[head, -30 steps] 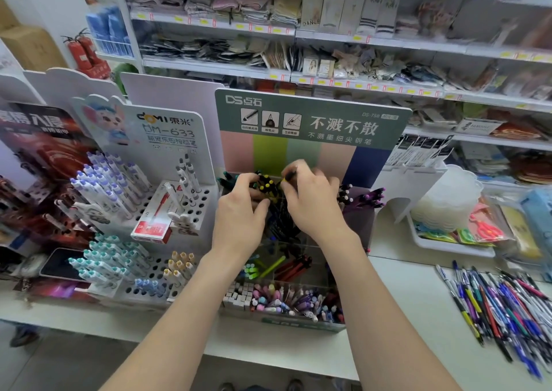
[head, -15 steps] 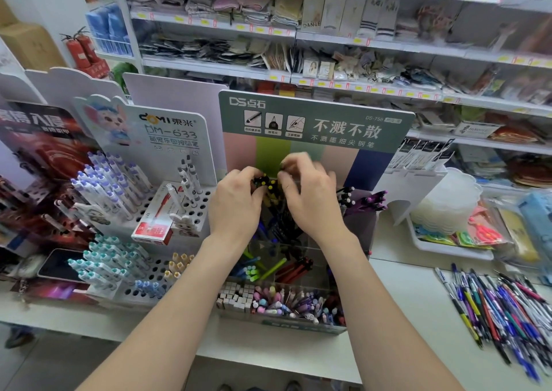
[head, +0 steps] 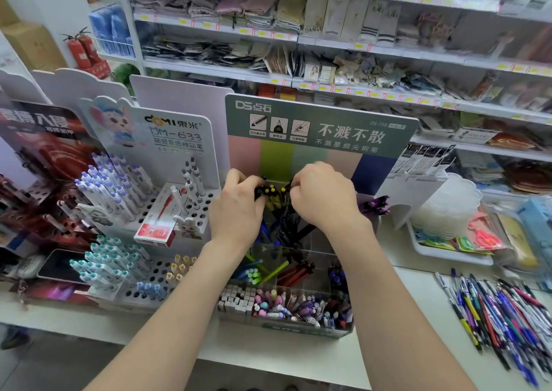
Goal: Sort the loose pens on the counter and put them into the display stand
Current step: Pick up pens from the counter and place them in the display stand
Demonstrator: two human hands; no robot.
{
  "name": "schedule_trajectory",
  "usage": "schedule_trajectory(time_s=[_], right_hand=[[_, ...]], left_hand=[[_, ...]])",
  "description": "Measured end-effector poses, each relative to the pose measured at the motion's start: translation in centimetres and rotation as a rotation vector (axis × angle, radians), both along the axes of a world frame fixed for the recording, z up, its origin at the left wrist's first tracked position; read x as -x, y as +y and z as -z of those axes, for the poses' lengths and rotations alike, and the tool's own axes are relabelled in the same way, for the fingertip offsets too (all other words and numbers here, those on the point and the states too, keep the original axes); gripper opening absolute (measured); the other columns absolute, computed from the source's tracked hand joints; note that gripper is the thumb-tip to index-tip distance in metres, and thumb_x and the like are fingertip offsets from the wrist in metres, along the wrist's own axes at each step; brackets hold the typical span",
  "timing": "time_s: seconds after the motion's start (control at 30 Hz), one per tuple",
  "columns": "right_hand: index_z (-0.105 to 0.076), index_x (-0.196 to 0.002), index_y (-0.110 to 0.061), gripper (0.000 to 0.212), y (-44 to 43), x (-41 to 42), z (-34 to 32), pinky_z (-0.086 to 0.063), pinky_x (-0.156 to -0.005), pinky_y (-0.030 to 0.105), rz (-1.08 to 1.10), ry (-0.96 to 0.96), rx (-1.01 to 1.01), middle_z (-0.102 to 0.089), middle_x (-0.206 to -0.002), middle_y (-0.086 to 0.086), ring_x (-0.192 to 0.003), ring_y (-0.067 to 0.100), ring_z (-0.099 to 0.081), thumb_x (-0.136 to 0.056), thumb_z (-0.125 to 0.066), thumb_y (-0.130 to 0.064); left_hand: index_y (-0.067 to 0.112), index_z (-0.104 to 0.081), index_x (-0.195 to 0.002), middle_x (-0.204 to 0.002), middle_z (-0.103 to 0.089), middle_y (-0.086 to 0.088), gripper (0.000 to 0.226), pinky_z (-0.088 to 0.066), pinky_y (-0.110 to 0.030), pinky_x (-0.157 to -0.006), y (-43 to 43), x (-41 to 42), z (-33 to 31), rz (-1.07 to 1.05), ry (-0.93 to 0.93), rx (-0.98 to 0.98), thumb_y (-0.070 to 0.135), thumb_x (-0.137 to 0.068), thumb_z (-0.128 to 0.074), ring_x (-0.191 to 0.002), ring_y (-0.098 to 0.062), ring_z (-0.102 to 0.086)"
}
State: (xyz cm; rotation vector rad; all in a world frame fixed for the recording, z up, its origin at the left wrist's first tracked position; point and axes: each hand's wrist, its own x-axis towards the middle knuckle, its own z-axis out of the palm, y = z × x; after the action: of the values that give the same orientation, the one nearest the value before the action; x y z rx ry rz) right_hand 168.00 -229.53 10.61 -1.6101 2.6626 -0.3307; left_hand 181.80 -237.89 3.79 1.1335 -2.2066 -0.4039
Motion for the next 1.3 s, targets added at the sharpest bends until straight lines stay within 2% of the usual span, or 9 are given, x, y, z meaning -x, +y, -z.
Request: schedule_trajectory(time_s=[0.17,0.27,0.43,0.6,0.73,0.83,1.03,1.1,1.3], right_hand=[[-0.076,-0.125,-0.02,0.033,-1.5,0.1,0.2,-0.06,-0.094,0.041,-0.124,-0.283,0.303,-0.076,-0.113,0.002,-0.101,0.023,-0.071,-0.092,-0.078,-0.023],[-0.074,-0.121,-0.02,0.026,-1.9,0.1,1.8,-0.059,-0.094,0.042,-0.203,-0.282,0.398,-0.078,-0.109,-0.002,-0.098,0.019,-0.072,-0.1,-0.064,-0.01],[-0.064,-0.134,-0.03,0.045,-1.2,-0.3,3.5,-0.049,-0.1,0.054,-0.197,-0.14,0.228,-0.072,-0.121,0.001,-0.115,0.029,-0.061,-0.096,-0.048,-0.012],[-0.062,-0.125,-0.032,0.027,-1.2,-0.1,3.8,-0.047,-0.095,0.049,-0.176,-0.075,0.239,-0.074,-0.109,-0.004,-0.108,0.027,-0.064,-0.104,-0.052,-0.045],[-0.07,-0.116,-0.021,0.024,-1.2,1.5,3.8,-0.052,-0.095,0.051,-0.089,-0.184,0.381,-0.076,-0.106,0.001,-0.103,0.028,-0.068,-0.109,-0.05,-0.031],[-0.072,-0.125,-0.03,0.031,-1.6,2.2,3.8,-0.041,-0.106,0.051,-0.109,-0.117,0.119,-0.067,-0.121,0.003,-0.122,0.031,-0.055,-0.111,-0.044,-0.032],[-0.065,-0.143,-0.023,0.039,-0.9,2.4,3.7,-0.045,-0.11,0.053,-0.199,-0.252,0.214,-0.072,-0.133,0.005,-0.128,0.033,-0.058,-0.107,-0.053,-0.012],[-0.062,-0.145,-0.028,0.051,-0.2,1.9,4.1,-0.04,-0.11,0.054,-0.209,-0.155,0.135,-0.07,-0.136,-0.001,-0.129,0.031,-0.054,-0.103,-0.05,-0.002],[-0.08,-0.112,-0.016,0.042,5.0,0.4,5.2,-0.055,-0.088,0.027,0.054,-0.328,0.784,-0.078,-0.103,-0.003,-0.097,0.012,-0.07,-0.092,-0.049,0.006]], left_hand=[[0.022,-0.071,-0.121,-0.107,-0.051,0.001,0.025,-0.057,-0.044,-0.062,0.3,-0.1,-0.1,0.012,0.004,-0.015,0.026,-0.096,-0.075,-0.08,-0.027,-0.062],[0.018,-0.062,-0.126,-0.111,-0.054,-0.001,0.035,-0.057,-0.046,-0.065,0.4,-0.3,0.2,0.028,0.064,-0.011,0.018,-0.094,-0.076,-0.086,-0.03,-0.064],[0.019,-0.061,-0.133,-0.121,-0.055,0.002,0.035,-0.059,-0.046,-0.076,0.7,-0.7,1.5,0.079,0.214,-0.04,0.018,-0.099,-0.07,-0.088,-0.023,-0.065],[0.022,-0.063,-0.138,-0.128,-0.047,-0.002,0.035,-0.06,-0.053,-0.078,0.6,-0.8,1.8,0.127,0.151,-0.033,0.013,-0.106,-0.054,-0.094,-0.032,-0.065],[0.025,-0.058,-0.142,-0.129,-0.042,0.0,0.044,-0.06,-0.05,-0.071,0.7,-1.1,1.7,0.134,0.136,-0.026,0.011,-0.101,-0.064,-0.079,-0.025,-0.063],[0.021,-0.058,-0.128,-0.12,-0.05,0.003,0.035,-0.057,-0.044,-0.067,1.4,-1.1,1.8,0.1,0.192,-0.047,0.013,-0.097,-0.072,-0.072,-0.02,-0.061],[0.014,-0.05,-0.153,-0.14,-0.058,-0.002,0.052,-0.041,-0.02,-0.101,2.4,-0.7,2.7,0.163,0.188,-0.125,0.006,-0.103,-0.061,-0.123,-0.019,-0.057],[0.015,-0.04,-0.162,-0.144,-0.051,-0.002,0.059,-0.042,-0.022,-0.1,2.5,-0.6,2.8,0.249,0.148,-0.112,0.001,-0.106,-0.052,-0.123,-0.019,-0.055],[0.018,-0.056,-0.142,-0.125,-0.049,0.001,0.047,-0.048,-0.026,-0.084,3.7,-0.8,3.2,0.163,0.248,-0.041,0.0,-0.099,-0.062,-0.099,-0.016,-0.056]])
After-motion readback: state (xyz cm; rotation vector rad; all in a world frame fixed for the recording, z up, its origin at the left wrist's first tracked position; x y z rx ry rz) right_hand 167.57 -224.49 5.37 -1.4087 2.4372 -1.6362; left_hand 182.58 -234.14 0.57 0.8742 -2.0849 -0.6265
